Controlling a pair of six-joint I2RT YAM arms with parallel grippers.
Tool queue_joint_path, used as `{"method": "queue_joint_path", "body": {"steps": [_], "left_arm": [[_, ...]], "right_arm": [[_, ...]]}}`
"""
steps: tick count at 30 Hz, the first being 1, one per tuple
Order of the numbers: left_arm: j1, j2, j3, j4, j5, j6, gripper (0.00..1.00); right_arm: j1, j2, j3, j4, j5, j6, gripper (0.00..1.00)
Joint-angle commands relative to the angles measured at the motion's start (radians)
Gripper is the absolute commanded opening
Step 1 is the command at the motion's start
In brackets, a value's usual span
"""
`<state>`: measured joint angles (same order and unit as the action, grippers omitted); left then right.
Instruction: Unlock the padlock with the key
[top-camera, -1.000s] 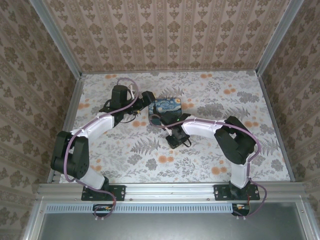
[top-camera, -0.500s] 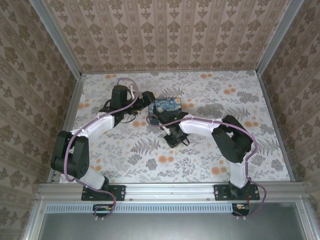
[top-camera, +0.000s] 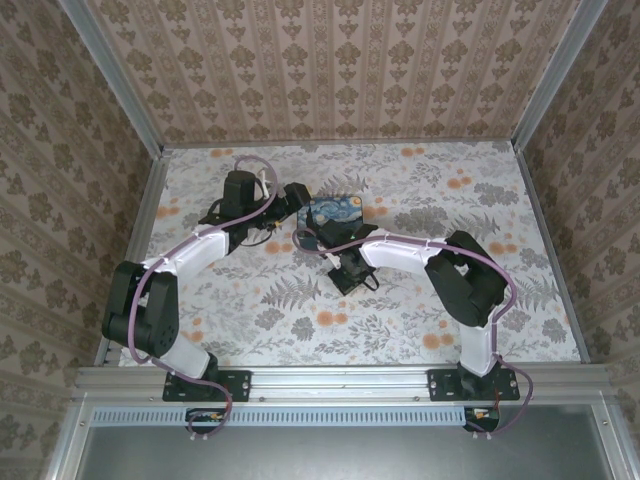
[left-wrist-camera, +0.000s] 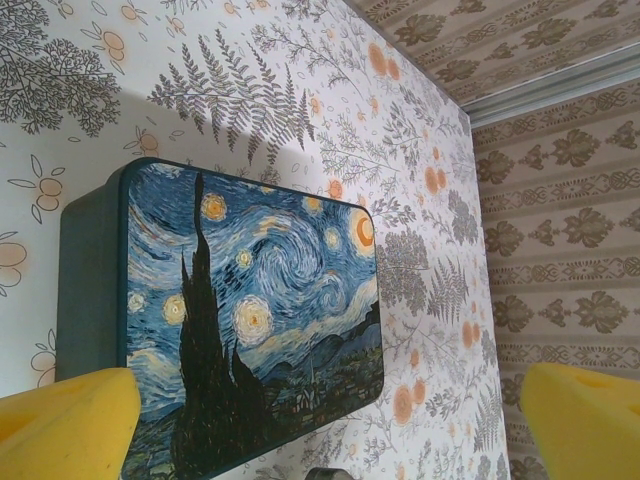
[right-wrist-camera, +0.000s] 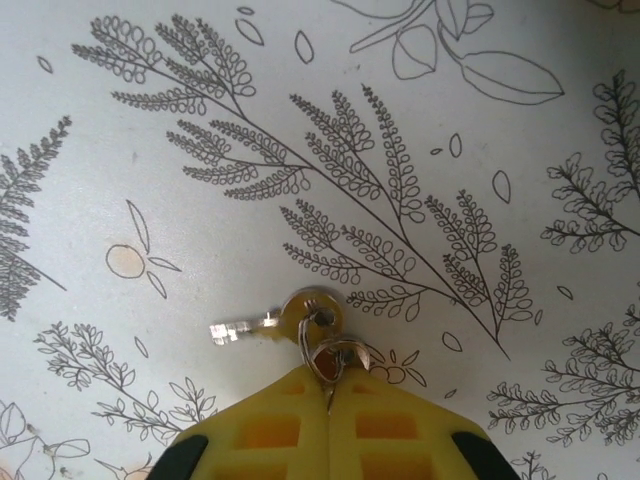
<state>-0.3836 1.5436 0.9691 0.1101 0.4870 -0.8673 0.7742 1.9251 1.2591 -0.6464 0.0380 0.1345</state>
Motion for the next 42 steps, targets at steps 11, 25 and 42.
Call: {"method": "queue_joint_path", "body": {"steps": [11, 25, 42], "left_arm": [[0.005, 0.005, -0.016, 0.010, 0.028, -0.004, 1.00], [0.005, -0.001, -0.020, 0.020, 0.045, -0.022, 1.00], [-0.010, -0.004, -0.060, 0.093, 0.111, -0.134, 1.00]], "right_arm": [[-0.027, -0.046, -0.095, 0.079, -0.141, 0.068, 0.00], [-0.037, -0.152, -0.076, 0.061, -0.221, 0.116, 0.00], [-0.066, -0.240, -0.047, 0.055, -0.260, 0.162, 0.00]]}}
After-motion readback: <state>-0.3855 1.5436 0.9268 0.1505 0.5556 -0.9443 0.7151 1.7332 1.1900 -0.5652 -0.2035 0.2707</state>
